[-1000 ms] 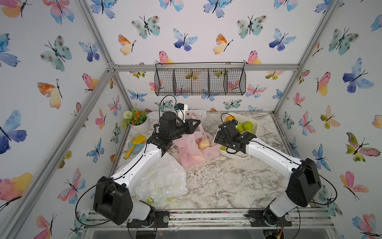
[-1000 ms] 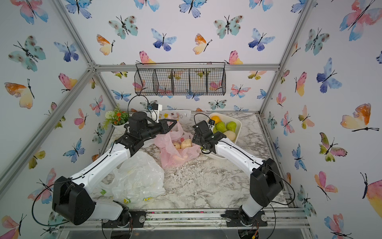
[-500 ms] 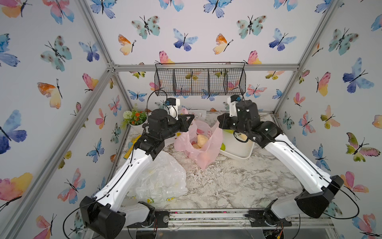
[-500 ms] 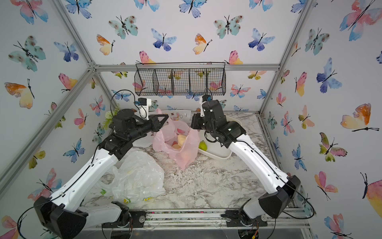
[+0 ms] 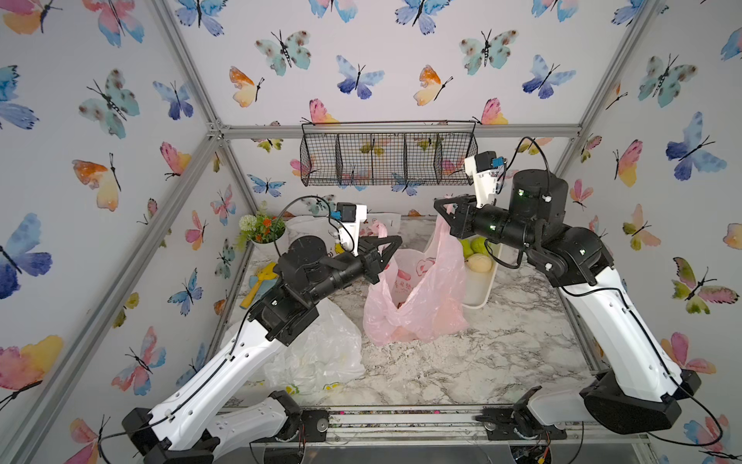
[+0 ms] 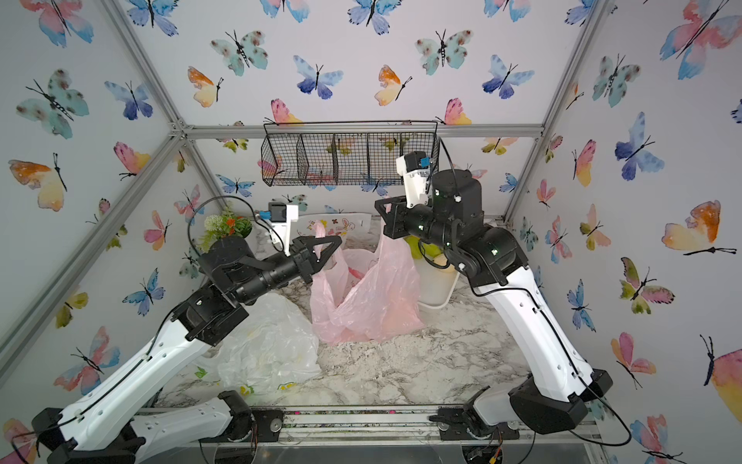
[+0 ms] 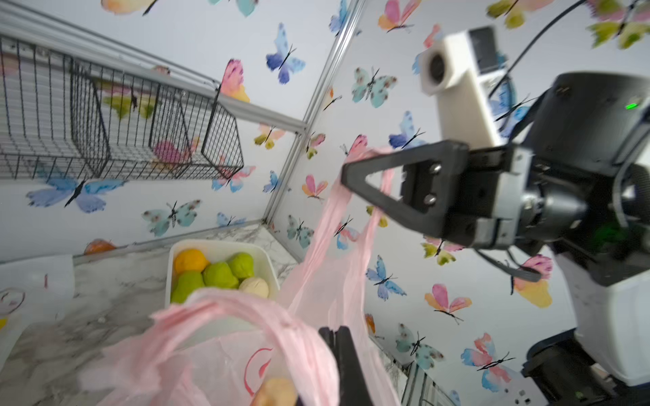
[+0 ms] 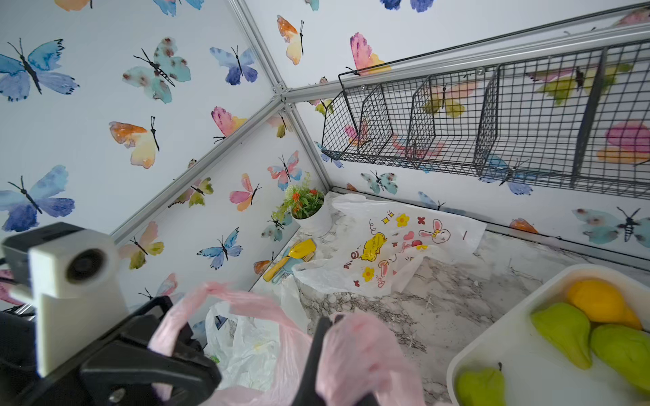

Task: Place the pears into plastic bags & tie knots
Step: Place the plastic bag at the center of the board.

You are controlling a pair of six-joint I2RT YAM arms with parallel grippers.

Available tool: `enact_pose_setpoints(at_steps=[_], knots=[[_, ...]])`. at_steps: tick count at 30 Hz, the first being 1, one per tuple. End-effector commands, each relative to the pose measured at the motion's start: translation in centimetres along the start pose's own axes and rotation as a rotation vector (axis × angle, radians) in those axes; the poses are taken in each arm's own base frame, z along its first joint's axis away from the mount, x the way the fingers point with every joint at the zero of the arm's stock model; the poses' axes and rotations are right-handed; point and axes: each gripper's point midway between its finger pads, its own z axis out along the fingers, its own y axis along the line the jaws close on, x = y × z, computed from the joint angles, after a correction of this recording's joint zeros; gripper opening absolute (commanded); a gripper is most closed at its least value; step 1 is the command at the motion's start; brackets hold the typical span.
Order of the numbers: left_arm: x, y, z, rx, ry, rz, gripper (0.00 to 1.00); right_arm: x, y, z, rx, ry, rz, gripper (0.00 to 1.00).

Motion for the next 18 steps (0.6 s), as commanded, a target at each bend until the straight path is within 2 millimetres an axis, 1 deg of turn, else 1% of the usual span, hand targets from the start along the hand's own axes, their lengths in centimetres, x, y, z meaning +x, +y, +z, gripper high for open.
enact_pose_setpoints(at_steps=[1, 2, 4, 6, 8, 9, 10, 11, 13, 14, 15, 16, 17, 18], knots=[[3.0, 4.0, 0.8, -0.166, 0.08, 0.007, 0.03, -0.1, -0.4, -1.4, -0.036, -0.017, 0.008, 0.02], [2.9, 3.6, 0.8, -0.143, 0.066, 0.001, 0.03, 0.0, -0.3, -1.7, -0.056, -0.025, 0.007, 0.02], [2.8, 3.1, 0.8, -0.106, 0.038, -0.001, 0.03, 0.5, -0.6, -1.5, -0.055, -0.02, 0.01, 0.02], [2.4, 2.9, 1.0, -0.1, 0.028, 0.012, 0.02, 0.9, -1.6, -1.5, -0.015, -0.007, 0.007, 0.02], [1.5, 2.4, 0.7, -0.094, -0.002, 0.036, 0.02, 0.9, -2.2, -2.1, 0.013, -0.02, -0.001, 0.02], [1.4, 2.4, 0.5, -0.091, -0.02, 0.039, 0.01, 1.5, -3.0, -2.3, 0.044, -0.018, 0.003, 0.02], [1.9, 2.7, 0.6, -0.09, -0.021, 0.04, 0.01, 2.4, -4.1, -2.3, 0.084, -0.005, 0.013, 0.02], [2.8, 3.1, 0.8, -0.091, -0.009, 0.043, 0.01, 3.6, -5.7, -2.3, 0.145, 0.015, 0.031, 0.03], [5.3, 4.7, 1.7, -0.115, 0.041, 0.053, 0.01, 7.2, -9.5, -2.0, 0.288, 0.083, 0.076, 0.05], [6.3, 5.5, 2.2, -0.13, 0.066, 0.06, 0.01, 9.1, -11.4, -1.9, 0.367, 0.127, 0.09, 0.09], [6.9, 6.0, 2.7, -0.136, 0.09, 0.071, 0.01, 10.4, -13.0, -2.1, 0.44, 0.165, 0.096, 0.14], [7.1, 6.0, 3.1, -0.131, 0.103, 0.081, 0.01, 10.9, -14.1, -2.4, 0.502, 0.181, 0.092, 0.21], [6.8, 5.7, 3.6, -0.117, 0.108, 0.094, 0.01, 10.7, -14.8, -2.9, 0.554, 0.184, 0.083, 0.27], [6.5, 5.3, 3.9, -0.098, 0.107, 0.107, 0.01, 10.0, -15.1, -3.5, 0.591, 0.173, 0.064, 0.34]])
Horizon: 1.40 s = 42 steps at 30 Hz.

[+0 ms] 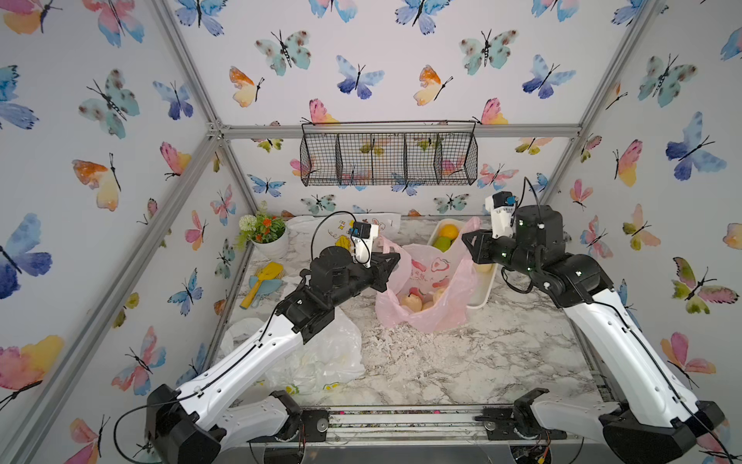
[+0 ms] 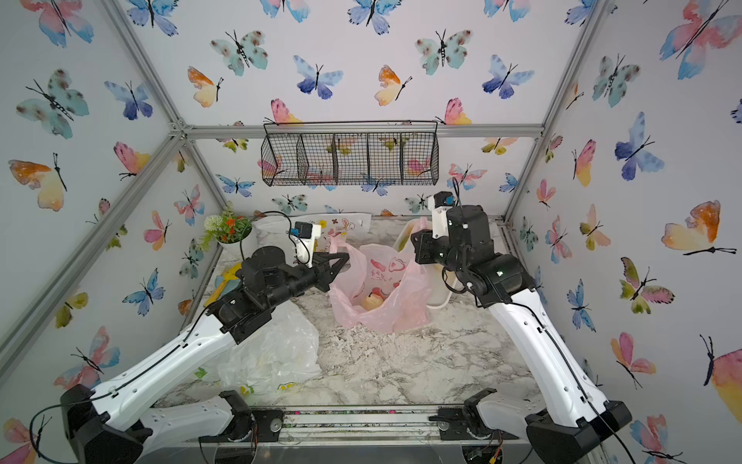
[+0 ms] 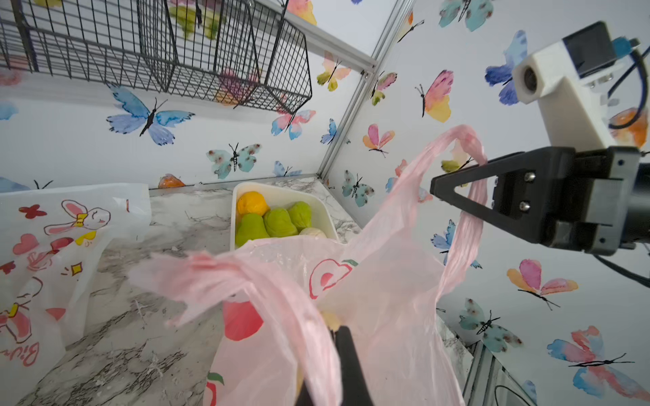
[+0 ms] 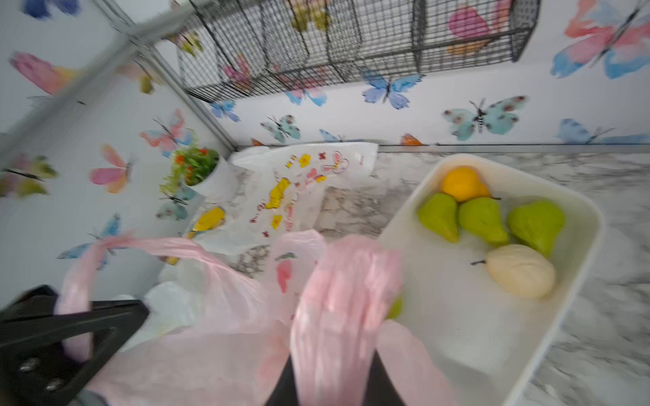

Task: Place the pears into plastic bags & tie knots
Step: Place the plastic bag at the center of the board, then tie the plastic bag at the center of the board.

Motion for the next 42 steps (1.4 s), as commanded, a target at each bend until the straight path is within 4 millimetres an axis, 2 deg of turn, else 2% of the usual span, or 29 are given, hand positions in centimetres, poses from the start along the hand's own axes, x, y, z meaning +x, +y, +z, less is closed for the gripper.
enact_pose_setpoints(at_steps=[1, 3, 6, 8, 9, 11, 14, 17, 22, 25, 28, 30, 33, 35, 38, 42], knots=[[-1.4, -1.2, 0.8, 0.05, -0.024, 0.078, 0.01, -1.1, -3.8, -1.0, 0.226, -0.031, -0.028, 0.4], [-2.0, -1.7, 0.9, 0.079, -0.033, 0.104, 0.01, -3.6, -4.3, -3.0, 0.297, -0.084, -0.083, 0.5], [-2.2, -2.1, 0.8, 0.133, -0.037, 0.114, 0.01, -7.5, -3.5, -5.2, 0.322, -0.137, -0.184, 0.56], [-2.4, -2.1, 0.7, 0.16, -0.038, 0.108, 0.01, -9.3, -2.6, -5.8, 0.313, -0.14, -0.233, 0.58], [-2.6, -2.2, 0.6, 0.172, -0.04, 0.111, 0.01, -9.5, -1.6, -5.6, 0.28, -0.142, -0.262, 0.58], [-2.9, -2.5, 0.0, 0.203, -0.047, 0.126, 0.01, -8.3, 1.5, -3.9, 0.101, -0.107, -0.292, 0.6], [-2.9, -2.1, -1.5, 0.251, -0.049, 0.141, 0.01, -4.6, 6.9, -0.1, -0.247, 0.013, -0.298, 0.59], [-2.3, -1.7, -3.2, 0.344, -0.084, 0.19, 0.0, -3.0, 9.0, 2.4, -0.41, -0.015, -0.384, 0.59], [-1.0, -1.0, -3.7, 0.469, -0.032, 0.24, 0.0, -2.9, 10.8, 4.7, -0.536, -0.188, -0.521, 0.58], [-0.2, -1.7, -4.0, 0.525, 0.008, 0.3, 0.0, -3.5, 11.5, 7.0, -0.557, -0.18, -0.54, 0.56], [-0.1, -2.4, -4.6, 0.557, 0.008, 0.361, 0.0, -4.0, 12.5, 7.6, -0.604, -0.157, -0.588, 0.57], [-0.1, -2.5, -4.7, 0.566, 0.001, 0.391, 0.0, -3.1, 13.0, 8.3, -0.654, -0.102, -0.607, 0.58], [-0.3, -2.4, -4.4, 0.56, 0.0, 0.407, 0.0, -0.2, 13.3, 9.7, -0.725, 0.0, -0.6, 0.59], [-0.1, -2.5, -4.4, 0.576, 0.016, 0.41, 0.0, 1.0, 13.3, 9.8, -0.75, 0.019, -0.611, 0.62], [0.0, -2.6, -4.3, 0.589, 0.025, 0.406, 0.0, 1.8, 14.2, 9.2, -0.787, 0.026, -0.649, 0.65], [0.1, -2.4, -4.0, 0.587, 0.035, 0.393, 0.0, 3.5, 15.2, 9.8, -0.794, 0.072, -0.71, 0.66]])
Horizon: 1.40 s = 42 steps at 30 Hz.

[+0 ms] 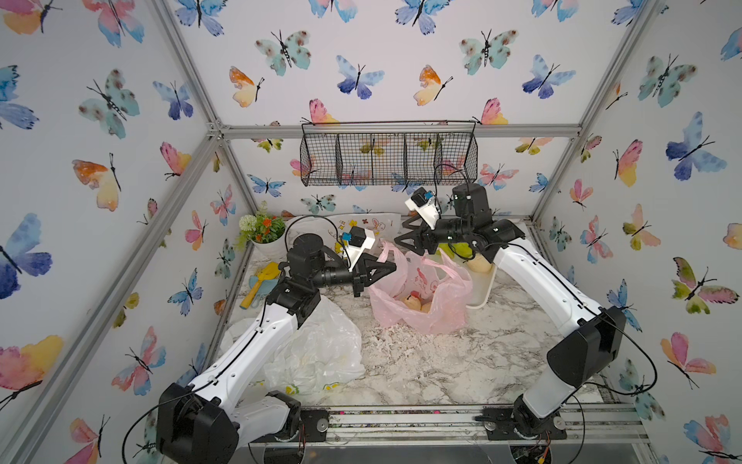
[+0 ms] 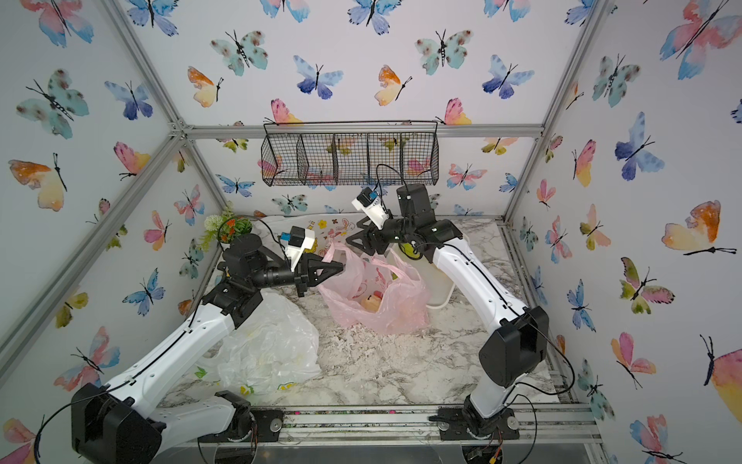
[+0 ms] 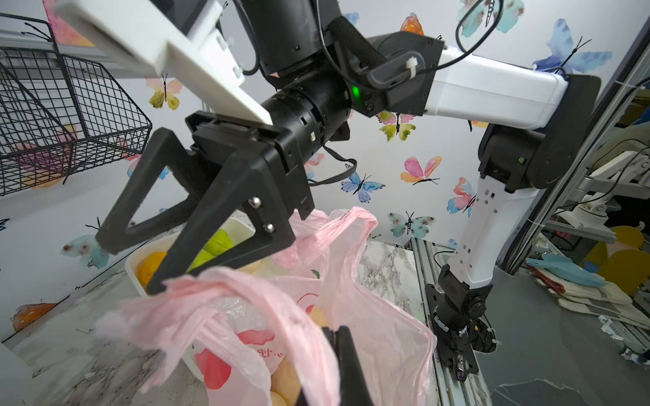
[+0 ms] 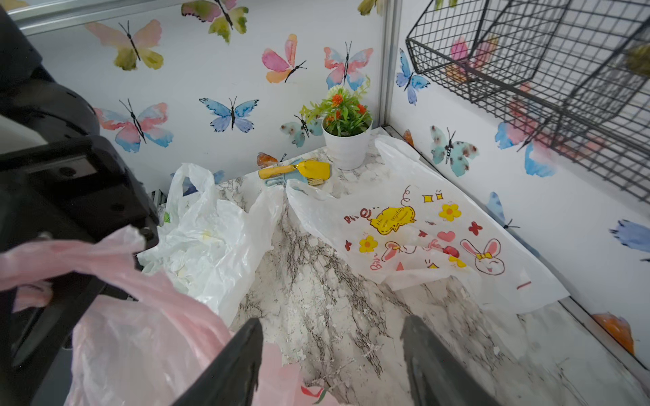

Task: Place the pears into plastic bags & tie knots
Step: Tie the plastic bag at the center of the board.

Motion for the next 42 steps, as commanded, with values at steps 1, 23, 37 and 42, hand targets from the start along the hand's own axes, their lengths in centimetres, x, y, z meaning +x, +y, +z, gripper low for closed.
enact_pose_setpoints(at_steps=[1, 23, 37, 42], knots=[[-0.2, -0.4, 0.1, 0.037, 0.008, 0.008, 0.0, 0.8, 1.8, 1.1, -0.064, 0.044, -0.049, 0.67], [-0.2, -0.3, -0.6, 0.018, 0.013, -0.005, 0.0, -1.1, 2.7, -0.5, -0.047, 0.009, 0.001, 0.68], [0.2, 0.4, 0.0, 0.004, 0.019, -0.041, 0.0, -4.0, 4.7, 2.9, -0.164, -0.064, 0.029, 0.65], [-0.3, 0.1, -0.6, -0.007, 0.015, -0.019, 0.0, -1.5, 5.5, 2.2, -0.16, 0.009, 0.009, 0.67]])
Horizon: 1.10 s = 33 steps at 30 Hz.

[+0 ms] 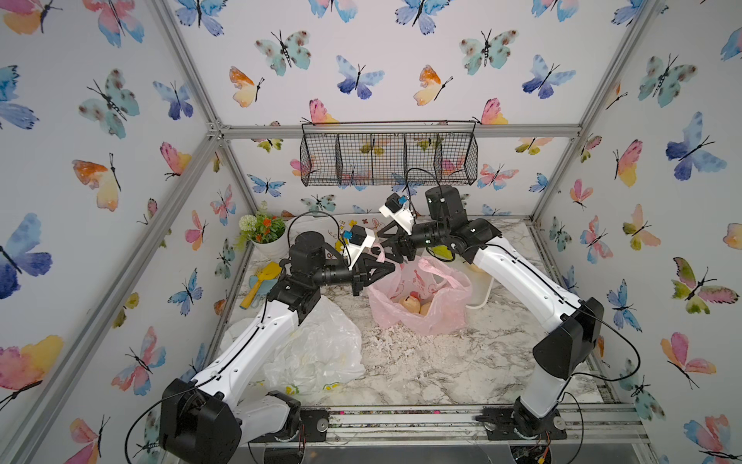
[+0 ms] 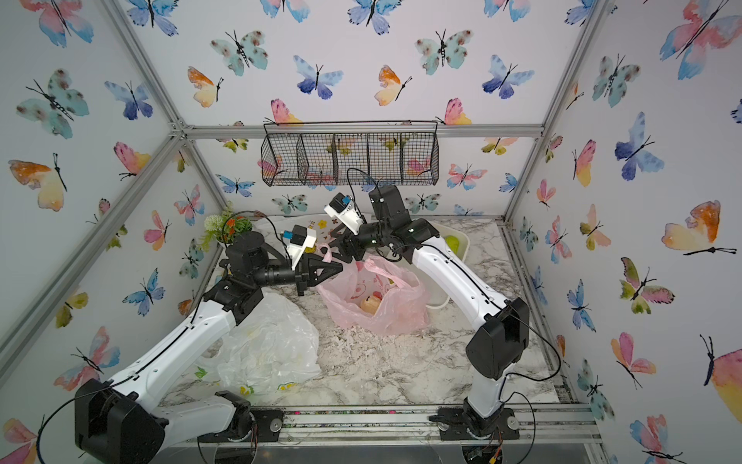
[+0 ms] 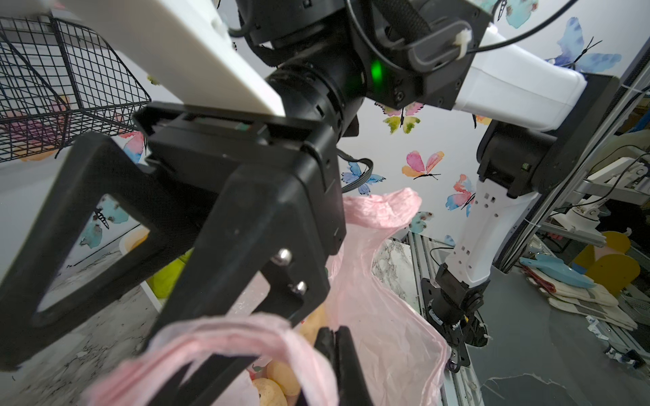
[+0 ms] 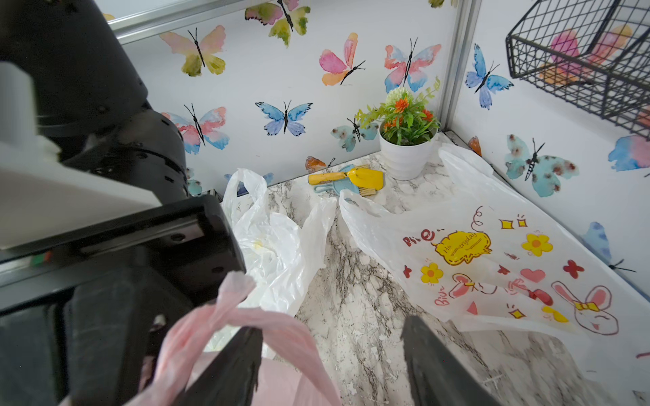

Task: Place the pears into plastic bags & tie knots
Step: Tie the plastic bag at the center of the board.

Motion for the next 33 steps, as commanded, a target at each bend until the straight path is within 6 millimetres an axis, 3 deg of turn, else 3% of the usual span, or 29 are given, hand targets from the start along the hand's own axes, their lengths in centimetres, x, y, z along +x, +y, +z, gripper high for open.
enact_pose_setpoints(at_steps=[1, 6, 12, 17, 19, 22, 23, 28, 30, 33], knots=[[-1.0, -0.7, -0.6, -0.002, -0.013, 0.032, 0.0, 1.0, 1.6, -1.1, -0.027, 0.023, -0.02, 0.68], [-1.1, -1.4, -1.0, 0.015, -0.011, 0.048, 0.0, 1.2, 3.0, -1.9, -0.066, 0.014, -0.031, 0.72], [-1.2, -1.5, -0.8, 0.032, -0.019, 0.02, 0.0, -1.0, 0.5, -0.8, 0.015, -0.066, 0.026, 0.69], [-0.9, -1.4, -0.5, 0.043, -0.02, 0.006, 0.0, -2.8, -1.8, -0.3, 0.104, -0.127, 0.065, 0.61], [-0.9, -1.2, -0.4, 0.033, -0.029, 0.0, 0.0, -3.5, -1.5, -0.5, 0.086, -0.167, 0.063, 0.56], [-1.1, 0.2, -0.4, -0.038, -0.046, -0.028, 0.01, -5.2, -0.4, -1.7, 0.066, -0.266, 0.057, 0.4], [-1.1, 0.8, -0.4, -0.07, -0.049, -0.048, 0.06, -5.9, -0.1, -2.3, 0.065, -0.305, 0.052, 0.36], [-0.7, 3.3, -1.5, -0.264, -0.033, -0.147, 0.48, -8.0, 1.3, -4.0, 0.021, -0.423, 0.093, 0.2], [-1.2, 3.1, -2.6, -0.298, -0.052, -0.148, 0.57, -7.9, 1.6, -3.9, -0.005, -0.433, 0.116, 0.19], [-3.0, 1.7, -4.9, -0.31, -0.142, -0.133, 0.79, -7.6, 2.0, -3.9, -0.039, -0.45, 0.139, 0.18]])
